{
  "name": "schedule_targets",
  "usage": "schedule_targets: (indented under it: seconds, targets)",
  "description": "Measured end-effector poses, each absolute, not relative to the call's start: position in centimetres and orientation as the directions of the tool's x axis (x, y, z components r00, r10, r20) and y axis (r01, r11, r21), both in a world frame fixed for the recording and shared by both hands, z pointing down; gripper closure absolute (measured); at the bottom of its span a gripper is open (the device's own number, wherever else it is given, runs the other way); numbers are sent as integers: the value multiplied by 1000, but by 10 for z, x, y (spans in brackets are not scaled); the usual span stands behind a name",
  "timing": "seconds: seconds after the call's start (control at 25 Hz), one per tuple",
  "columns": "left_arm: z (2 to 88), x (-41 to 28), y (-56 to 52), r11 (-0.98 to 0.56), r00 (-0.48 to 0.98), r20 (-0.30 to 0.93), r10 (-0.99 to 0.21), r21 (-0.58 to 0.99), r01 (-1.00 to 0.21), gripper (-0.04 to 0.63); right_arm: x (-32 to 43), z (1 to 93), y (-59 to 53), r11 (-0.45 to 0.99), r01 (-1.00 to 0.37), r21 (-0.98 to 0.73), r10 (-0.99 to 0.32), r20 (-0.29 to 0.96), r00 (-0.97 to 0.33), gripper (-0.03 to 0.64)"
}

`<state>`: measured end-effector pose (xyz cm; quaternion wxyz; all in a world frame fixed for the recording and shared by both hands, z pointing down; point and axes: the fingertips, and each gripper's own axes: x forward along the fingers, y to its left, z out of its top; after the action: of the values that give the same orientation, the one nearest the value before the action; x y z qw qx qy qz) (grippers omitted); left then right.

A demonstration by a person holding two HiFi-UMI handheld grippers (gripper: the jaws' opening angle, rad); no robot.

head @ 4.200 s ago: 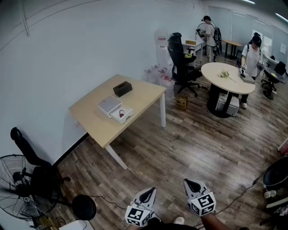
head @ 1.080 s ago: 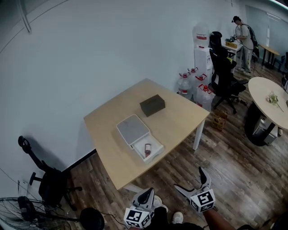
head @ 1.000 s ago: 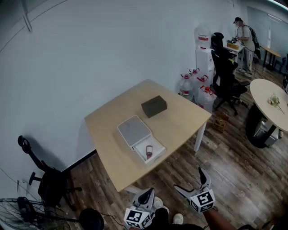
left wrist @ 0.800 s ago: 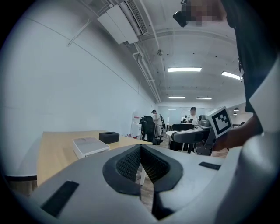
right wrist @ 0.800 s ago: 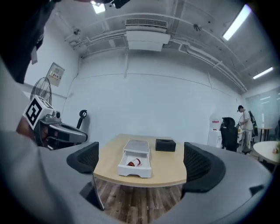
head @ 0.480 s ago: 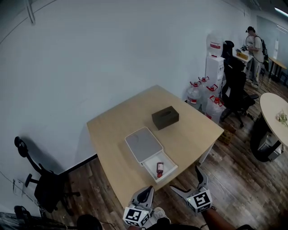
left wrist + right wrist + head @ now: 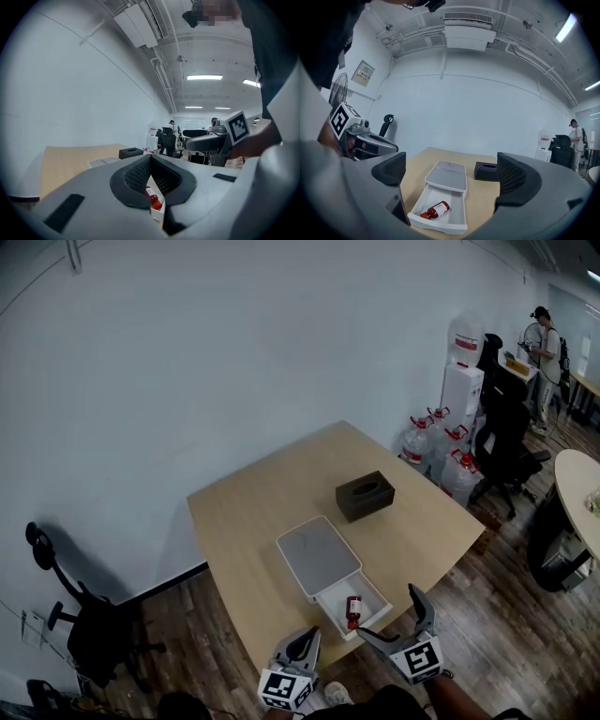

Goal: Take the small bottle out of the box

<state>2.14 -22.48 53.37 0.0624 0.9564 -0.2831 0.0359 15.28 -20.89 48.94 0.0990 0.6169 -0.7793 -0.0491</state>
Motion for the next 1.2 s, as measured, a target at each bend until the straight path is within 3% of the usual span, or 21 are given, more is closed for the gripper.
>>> schedule_targets:
  seconds: [0.36,0.68,0.96,1.2]
  targets:
    - [547,20,-258,-816,825,133,-550,124,-564,583,160,506,-256,283,-935,213,-955,152,-255,28]
    - [543,20,-289,-767,778,124,-616,134,-628,583,163,535,-292,442,-830,340,-890,278,-361,29]
    - [549,23,-306,-731,745,142,-652,144,-667,583,162,558,-320,587,-607,536,-809,418,-413,46]
    - [550,22,-313,-696,717,137,-684,169,-697,583,155,596,-321,697,-327,639,-712,558,-426,111]
